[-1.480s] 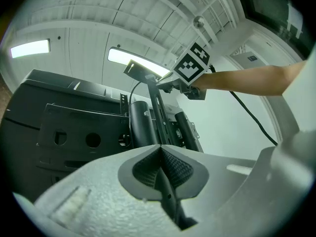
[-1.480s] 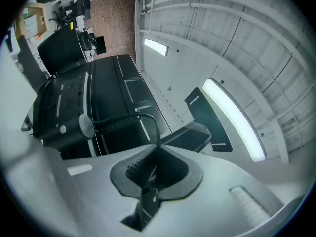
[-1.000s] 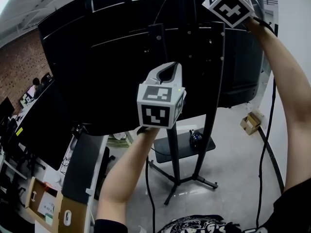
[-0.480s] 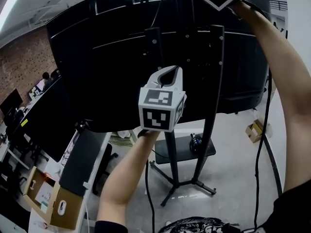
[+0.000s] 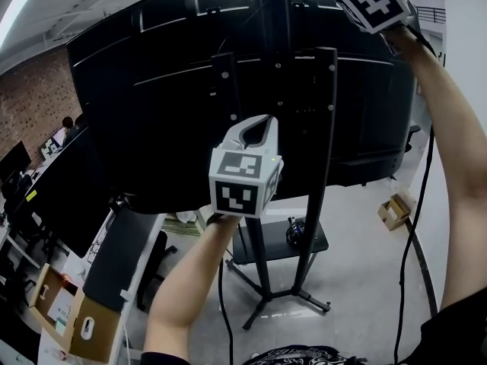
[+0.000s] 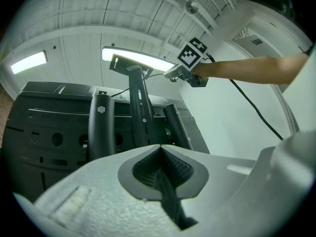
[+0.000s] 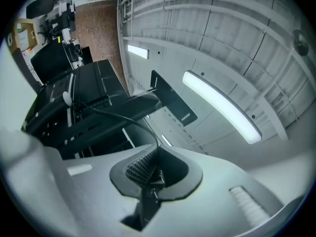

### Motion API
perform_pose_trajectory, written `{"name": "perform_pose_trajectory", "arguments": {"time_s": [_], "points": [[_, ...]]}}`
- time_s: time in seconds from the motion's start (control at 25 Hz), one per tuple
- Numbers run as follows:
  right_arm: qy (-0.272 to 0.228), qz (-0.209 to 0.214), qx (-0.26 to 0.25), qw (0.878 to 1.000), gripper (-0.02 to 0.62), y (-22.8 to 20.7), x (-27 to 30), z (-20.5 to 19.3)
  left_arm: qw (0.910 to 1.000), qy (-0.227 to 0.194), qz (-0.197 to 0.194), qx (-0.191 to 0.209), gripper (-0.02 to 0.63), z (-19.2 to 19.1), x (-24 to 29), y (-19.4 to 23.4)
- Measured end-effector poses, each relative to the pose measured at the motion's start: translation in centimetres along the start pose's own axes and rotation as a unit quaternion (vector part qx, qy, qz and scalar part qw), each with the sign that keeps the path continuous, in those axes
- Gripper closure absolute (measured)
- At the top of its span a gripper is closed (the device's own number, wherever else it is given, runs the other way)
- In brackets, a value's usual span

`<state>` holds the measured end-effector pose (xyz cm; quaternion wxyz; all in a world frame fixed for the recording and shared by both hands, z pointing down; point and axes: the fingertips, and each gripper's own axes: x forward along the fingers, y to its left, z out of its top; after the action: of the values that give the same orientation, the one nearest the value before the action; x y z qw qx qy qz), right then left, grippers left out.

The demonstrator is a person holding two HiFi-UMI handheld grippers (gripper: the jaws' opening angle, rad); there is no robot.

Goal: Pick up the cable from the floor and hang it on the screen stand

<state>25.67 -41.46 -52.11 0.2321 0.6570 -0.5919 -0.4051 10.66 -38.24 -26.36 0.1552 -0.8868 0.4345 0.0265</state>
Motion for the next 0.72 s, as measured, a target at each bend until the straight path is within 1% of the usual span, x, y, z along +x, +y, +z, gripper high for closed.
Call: {"name": "perform_pose_trajectory", "arguments": {"time_s": [0.12,0.28,0.44,0.56,0.72], "points": [[0.010,0.009,0.005,1.000,0.571,0.2,-0.4,-2.4,0.9999,-0.001,-0.015,0.001,0.606,0.1,0.7,-1.8],[0.024,0.034,0.016,0.999,0.572,1.8,-1.1,-6.3,0.9996,-0.002,-0.028,-0.002,0.606,0.3,1.8,-3.4],[0.041,0.065,0.045,0.996,0.572,4.5,-1.2,-9.8,0.9995,-0.004,-0.028,-0.014,0.606,0.8,2.7,-3.8],[0.049,0.096,0.069,0.992,0.572,7.2,-0.9,-11.9,0.9993,-0.009,-0.026,-0.025,0.606,1.4,3.2,-4.1],[0.061,0.115,0.109,0.985,0.572,9.3,-0.9,-13.8,0.9993,-0.010,-0.022,-0.027,0.606,1.7,3.4,-4.5]]}}
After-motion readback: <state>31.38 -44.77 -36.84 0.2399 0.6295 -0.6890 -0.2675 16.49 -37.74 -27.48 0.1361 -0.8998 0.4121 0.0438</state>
